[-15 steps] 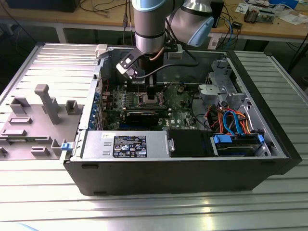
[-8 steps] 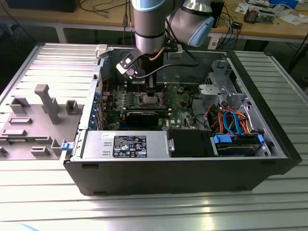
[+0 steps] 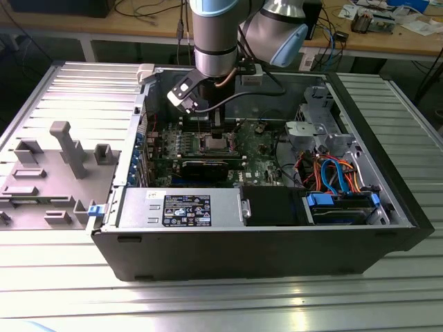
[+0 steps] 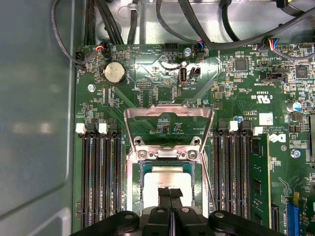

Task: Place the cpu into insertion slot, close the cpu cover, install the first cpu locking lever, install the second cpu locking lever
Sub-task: 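Close the cpu cover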

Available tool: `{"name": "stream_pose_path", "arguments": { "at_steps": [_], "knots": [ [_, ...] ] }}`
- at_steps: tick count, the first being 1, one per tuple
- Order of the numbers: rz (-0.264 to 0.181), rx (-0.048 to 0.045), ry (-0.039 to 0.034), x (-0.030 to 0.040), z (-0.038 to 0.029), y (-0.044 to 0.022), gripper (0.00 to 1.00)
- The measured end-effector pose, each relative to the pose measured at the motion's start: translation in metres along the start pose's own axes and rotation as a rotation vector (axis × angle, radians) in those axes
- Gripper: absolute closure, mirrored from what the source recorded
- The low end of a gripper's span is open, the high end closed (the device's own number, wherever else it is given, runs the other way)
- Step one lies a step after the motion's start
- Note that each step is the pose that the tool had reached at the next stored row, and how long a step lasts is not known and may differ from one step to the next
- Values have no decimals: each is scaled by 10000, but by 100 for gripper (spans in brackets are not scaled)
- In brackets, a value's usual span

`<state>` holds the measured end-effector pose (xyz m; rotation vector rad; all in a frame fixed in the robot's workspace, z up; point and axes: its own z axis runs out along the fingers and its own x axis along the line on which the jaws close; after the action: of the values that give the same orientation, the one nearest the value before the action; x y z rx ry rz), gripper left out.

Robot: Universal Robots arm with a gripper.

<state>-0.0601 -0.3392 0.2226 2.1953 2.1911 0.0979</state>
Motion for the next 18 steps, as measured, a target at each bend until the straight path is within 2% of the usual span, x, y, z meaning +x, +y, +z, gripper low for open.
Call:
{"name": "stream_pose_path", "arguments": {
  "at_steps": [9, 11, 13, 18],
  "knots": [
    [0, 5, 0, 0, 0, 1, 89],
    [2, 146, -1, 0, 1, 13, 89],
    [3, 157, 0, 1, -7, 15, 89],
    [3, 157, -1, 1, -73, 19, 89]
  ]
}}
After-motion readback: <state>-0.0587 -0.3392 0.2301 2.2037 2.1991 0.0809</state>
